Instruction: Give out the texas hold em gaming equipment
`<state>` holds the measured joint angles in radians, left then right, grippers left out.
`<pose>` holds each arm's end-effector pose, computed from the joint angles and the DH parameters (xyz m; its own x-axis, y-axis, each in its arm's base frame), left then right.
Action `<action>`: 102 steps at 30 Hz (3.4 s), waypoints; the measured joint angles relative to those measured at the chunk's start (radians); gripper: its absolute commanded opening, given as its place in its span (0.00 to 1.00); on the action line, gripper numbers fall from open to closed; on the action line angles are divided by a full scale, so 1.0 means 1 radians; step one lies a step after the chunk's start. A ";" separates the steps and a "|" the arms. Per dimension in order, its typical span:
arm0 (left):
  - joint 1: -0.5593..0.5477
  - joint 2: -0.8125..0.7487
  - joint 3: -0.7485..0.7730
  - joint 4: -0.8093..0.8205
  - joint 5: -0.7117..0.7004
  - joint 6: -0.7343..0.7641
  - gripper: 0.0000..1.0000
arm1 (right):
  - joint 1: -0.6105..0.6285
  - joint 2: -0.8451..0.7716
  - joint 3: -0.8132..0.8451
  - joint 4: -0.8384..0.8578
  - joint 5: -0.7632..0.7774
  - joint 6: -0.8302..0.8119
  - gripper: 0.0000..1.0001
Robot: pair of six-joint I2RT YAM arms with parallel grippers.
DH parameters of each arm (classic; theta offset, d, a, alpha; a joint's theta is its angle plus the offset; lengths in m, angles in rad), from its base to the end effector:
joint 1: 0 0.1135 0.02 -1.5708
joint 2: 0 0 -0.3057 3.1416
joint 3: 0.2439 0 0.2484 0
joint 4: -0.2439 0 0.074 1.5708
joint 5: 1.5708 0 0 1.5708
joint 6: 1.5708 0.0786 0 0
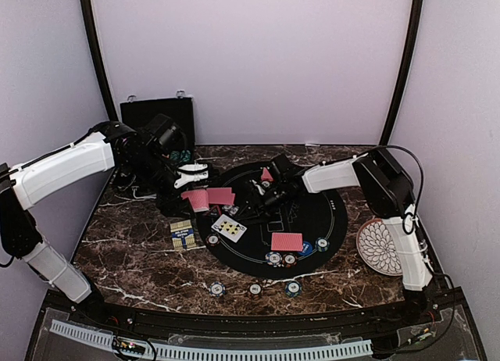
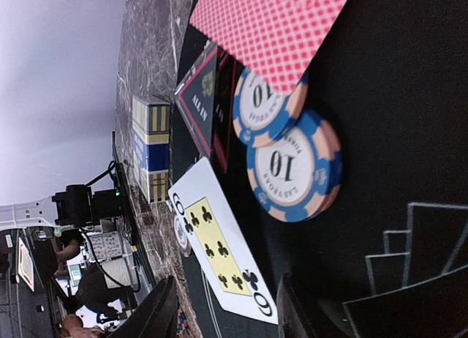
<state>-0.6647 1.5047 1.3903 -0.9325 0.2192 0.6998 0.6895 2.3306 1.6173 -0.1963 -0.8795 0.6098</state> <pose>0.2425 -0.2118 0.3201 -0.0784 0.8602 -0.5040 0.9650 0.1924 0.1782 0.3691 0.3828 0.1248 -0.9405 -0.3022 -0.1551 -0.2829 0.4441 0.8501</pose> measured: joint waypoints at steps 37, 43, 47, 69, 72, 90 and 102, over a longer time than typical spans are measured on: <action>0.000 0.000 0.000 0.000 0.000 0.001 0.00 | 0.116 0.026 -0.144 0.335 -0.162 0.239 0.21; 0.000 -0.002 -0.004 0.001 0.000 0.001 0.00 | 0.124 0.024 -0.105 0.201 -0.152 0.142 0.29; 0.000 -0.003 -0.015 0.001 0.000 0.001 0.00 | 0.111 0.003 -0.090 0.132 -0.144 0.103 0.31; 0.000 -0.004 -0.017 0.001 -0.001 0.001 0.00 | 0.072 0.060 0.084 -0.101 -0.063 -0.075 0.31; 0.000 -0.004 -0.017 0.000 -0.001 0.001 0.00 | 0.082 0.075 0.105 -0.104 -0.066 -0.084 0.31; 0.000 -0.012 -0.017 0.000 -0.001 0.001 0.00 | 0.152 0.078 0.058 -0.043 -0.085 -0.069 0.04; 0.000 -0.016 -0.017 0.000 -0.003 0.001 0.00 | 0.228 0.066 0.044 -0.039 -0.064 -0.024 0.00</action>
<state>-0.6647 1.4883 1.3735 -0.9325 0.2165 0.7006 0.9176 2.3962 1.6615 -0.2348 -0.9432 0.5861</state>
